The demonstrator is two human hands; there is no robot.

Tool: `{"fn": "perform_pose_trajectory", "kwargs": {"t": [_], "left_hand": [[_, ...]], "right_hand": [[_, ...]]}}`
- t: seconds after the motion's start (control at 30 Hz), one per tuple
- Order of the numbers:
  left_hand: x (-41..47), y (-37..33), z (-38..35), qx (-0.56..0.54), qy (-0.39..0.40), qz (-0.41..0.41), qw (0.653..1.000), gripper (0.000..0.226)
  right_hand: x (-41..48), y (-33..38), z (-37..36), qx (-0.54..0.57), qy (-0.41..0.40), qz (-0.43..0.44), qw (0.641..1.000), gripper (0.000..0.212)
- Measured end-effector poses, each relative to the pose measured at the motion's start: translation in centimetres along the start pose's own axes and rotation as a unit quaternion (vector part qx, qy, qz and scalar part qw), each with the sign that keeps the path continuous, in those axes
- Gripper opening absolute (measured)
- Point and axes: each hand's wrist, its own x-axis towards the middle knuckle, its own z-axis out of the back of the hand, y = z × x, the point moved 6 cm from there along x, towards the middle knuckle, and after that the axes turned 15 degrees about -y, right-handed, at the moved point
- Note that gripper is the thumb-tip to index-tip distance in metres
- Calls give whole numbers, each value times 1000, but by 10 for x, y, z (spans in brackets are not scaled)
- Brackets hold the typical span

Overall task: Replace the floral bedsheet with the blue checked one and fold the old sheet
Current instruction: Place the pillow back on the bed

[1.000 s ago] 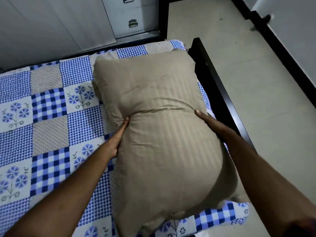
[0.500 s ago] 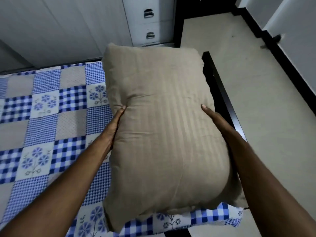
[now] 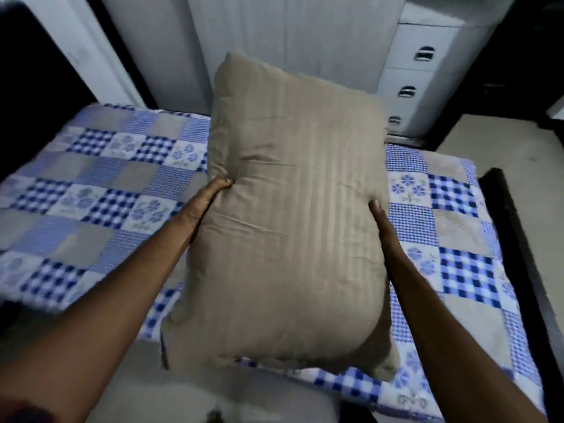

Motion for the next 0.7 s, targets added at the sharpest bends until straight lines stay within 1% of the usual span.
{"fn": "perform_pose_trajectory", "kwargs": {"t": [0.03,0.07,0.1,0.17,0.2,0.23,0.27,0.3,0.33,0.37,0.4,0.43,0.5,0.53,0.57,0.63,0.67,0.7], "left_hand": [[-1,-5,38,-9,-12,-5,1000,44],[0,-12,81,-12,-24,-12,1000,51],[1,-19,118,-19,-44,-20,999,53],[-2,-30,190,-26,-59,-39,997,57],[-3,-35,224,-16,-68,-49,996,60],[-6,-38,264,-6,-81,-50,995,61],[-8,-41,298,-1,-99,-49,994,57],[-8,-45,327,0,-111,-56,992,47],[-10,-48,365,1,-138,-61,989,33],[-11,-50,392,7,-143,-72,987,19],[-10,-52,424,7,-161,-68,985,11],[-12,-56,445,19,-182,-69,981,12],[-20,-64,476,21,-226,-63,972,45],[-20,-68,487,24,-235,-64,970,57],[-18,-72,500,31,-236,-61,969,62],[-11,-74,521,26,-242,-47,969,63],[-4,-76,541,17,-254,-42,966,58],[4,-76,553,22,-258,-35,965,48]], "right_hand": [[-11,-11,-34,20,14,-8,1000,40],[-24,-22,-71,30,27,-18,999,36],[-39,-32,-106,43,35,-27,998,37],[-66,-54,-171,48,44,-46,997,60],[-78,-62,-201,49,48,-49,996,65],[-91,-75,-234,48,46,-53,996,58],[-102,-87,-260,43,51,-66,996,48],[-111,-97,-284,39,69,-72,994,44],[-125,-108,-312,33,84,-87,992,47],[-139,-118,-334,32,105,-100,989,52],[-149,-129,-358,27,121,-109,986,54],[-157,-137,-377,27,131,-115,984,51],[-169,-154,-411,15,153,-122,981,45],[-173,-161,-427,13,170,-131,977,46],[-174,-171,-446,9,177,-139,974,47],[-172,-188,-477,2,177,-149,973,43],[-170,-197,-497,1,176,-156,972,41],[-167,-206,-511,-2,172,-167,971,41]]}}
